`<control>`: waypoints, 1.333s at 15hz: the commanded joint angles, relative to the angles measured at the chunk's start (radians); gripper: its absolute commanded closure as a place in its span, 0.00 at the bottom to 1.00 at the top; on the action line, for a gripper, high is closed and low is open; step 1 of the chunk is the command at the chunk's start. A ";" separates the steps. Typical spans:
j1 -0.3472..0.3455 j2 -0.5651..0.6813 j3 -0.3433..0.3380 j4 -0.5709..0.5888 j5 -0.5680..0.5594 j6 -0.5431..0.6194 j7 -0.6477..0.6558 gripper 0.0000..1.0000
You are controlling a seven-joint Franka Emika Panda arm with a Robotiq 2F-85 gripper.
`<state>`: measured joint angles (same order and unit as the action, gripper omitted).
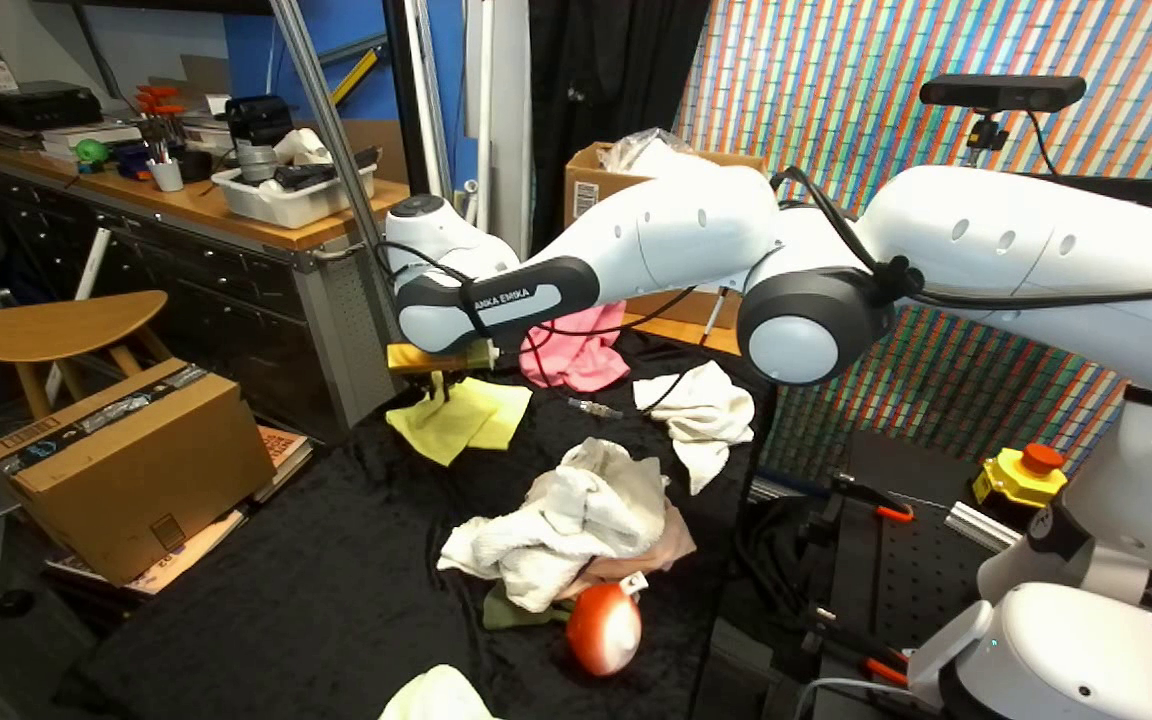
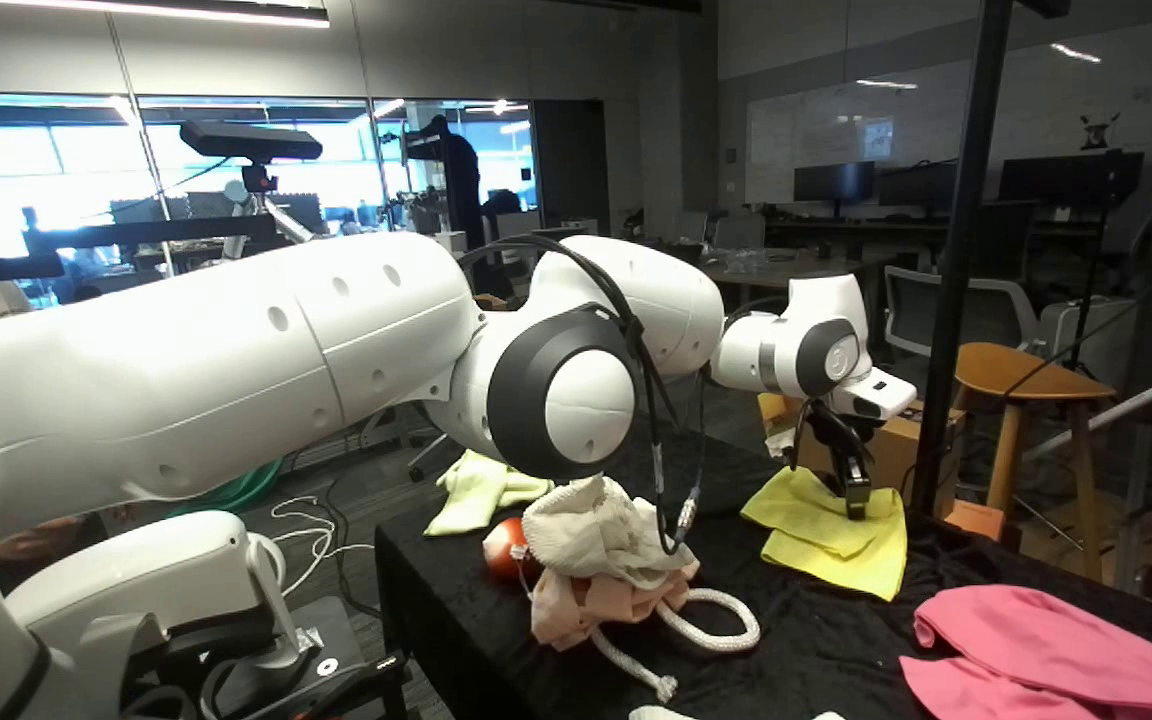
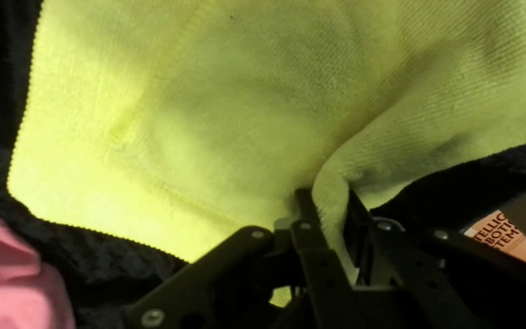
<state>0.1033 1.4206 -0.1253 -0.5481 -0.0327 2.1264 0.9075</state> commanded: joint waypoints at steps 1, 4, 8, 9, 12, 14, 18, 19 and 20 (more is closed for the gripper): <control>-0.003 0.027 -0.007 0.059 -0.004 -0.006 0.008 0.93; 0.004 0.004 -0.005 0.048 -0.013 -0.026 -0.033 0.90; 0.017 -0.059 0.012 0.031 -0.031 -0.050 -0.187 0.89; 0.014 -0.075 0.031 0.030 -0.023 -0.054 -0.252 0.90; 0.005 -0.134 0.079 0.020 -0.006 -0.057 -0.429 0.91; -0.005 -0.174 0.115 0.011 0.003 -0.059 -0.544 0.90; -0.039 -0.248 0.203 -0.008 0.036 -0.090 -0.774 0.91; -0.050 -0.264 0.225 -0.012 0.045 -0.106 -0.830 0.91; -0.060 -0.279 0.245 -0.016 0.054 -0.127 -0.885 0.90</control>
<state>0.0770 1.2088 0.0559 -0.5252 -0.0160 2.0499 0.1826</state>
